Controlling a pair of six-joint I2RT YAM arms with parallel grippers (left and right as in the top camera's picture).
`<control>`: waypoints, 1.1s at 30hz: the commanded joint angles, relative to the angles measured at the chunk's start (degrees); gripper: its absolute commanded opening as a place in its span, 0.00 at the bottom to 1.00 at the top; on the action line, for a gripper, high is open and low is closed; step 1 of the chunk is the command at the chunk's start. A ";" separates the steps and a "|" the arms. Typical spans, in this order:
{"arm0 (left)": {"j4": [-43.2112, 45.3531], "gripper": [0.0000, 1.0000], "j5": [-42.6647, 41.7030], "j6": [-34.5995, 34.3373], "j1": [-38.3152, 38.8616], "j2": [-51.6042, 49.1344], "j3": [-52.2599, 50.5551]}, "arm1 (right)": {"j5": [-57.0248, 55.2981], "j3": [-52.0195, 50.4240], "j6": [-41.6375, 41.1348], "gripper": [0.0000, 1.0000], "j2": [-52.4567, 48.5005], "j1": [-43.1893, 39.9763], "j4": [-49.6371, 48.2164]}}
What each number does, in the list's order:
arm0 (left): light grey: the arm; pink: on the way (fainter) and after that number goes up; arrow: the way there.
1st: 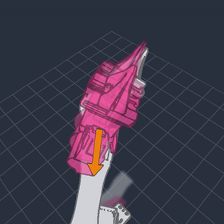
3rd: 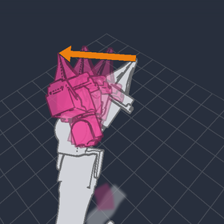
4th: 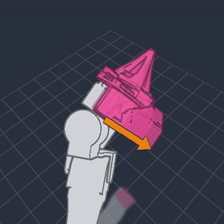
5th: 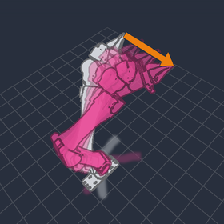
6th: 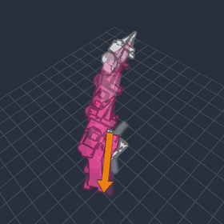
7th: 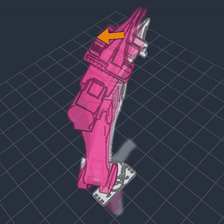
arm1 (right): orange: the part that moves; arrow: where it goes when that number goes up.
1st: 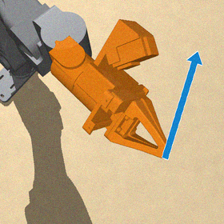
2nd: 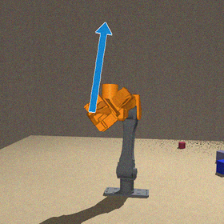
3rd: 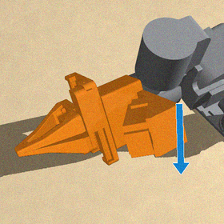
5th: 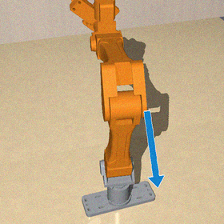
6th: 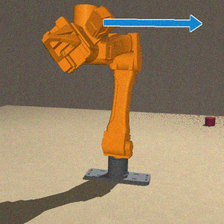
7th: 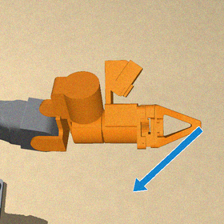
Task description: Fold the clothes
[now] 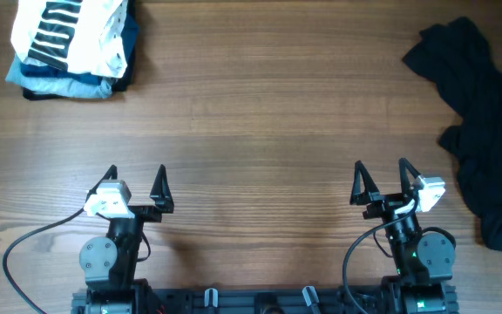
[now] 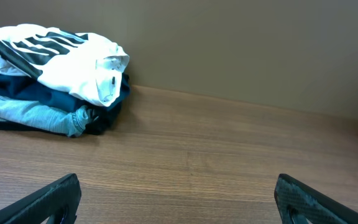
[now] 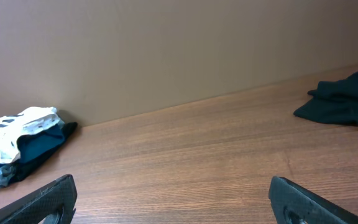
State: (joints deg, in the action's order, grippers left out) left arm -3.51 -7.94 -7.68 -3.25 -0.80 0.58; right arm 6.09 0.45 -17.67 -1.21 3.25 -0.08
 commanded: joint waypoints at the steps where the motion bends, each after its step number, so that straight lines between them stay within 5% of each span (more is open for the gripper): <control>1: -0.20 1.00 0.13 -0.50 0.42 0.31 -0.26 | -0.79 -0.15 1.03 1.00 -0.13 0.17 -0.26; 20: 0.04 1.00 0.13 -0.48 0.42 0.31 -0.26 | -2.54 -0.13 1.14 1.00 -0.13 0.17 -0.85; 25: 5.77 1.00 -6.43 -0.55 0.42 0.31 -0.20 | -2.21 0.39 2.84 1.00 -0.13 0.17 -6.14; 33: -3.21 1.00 -0.09 -0.48 0.42 -14.19 17.29 | -2.01 15.85 8.70 1.00 -15.98 0.17 -1.90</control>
State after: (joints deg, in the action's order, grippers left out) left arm -3.46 -9.50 -7.86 -3.25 -6.94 8.62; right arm 4.82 8.38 -10.94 -9.45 3.25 -3.86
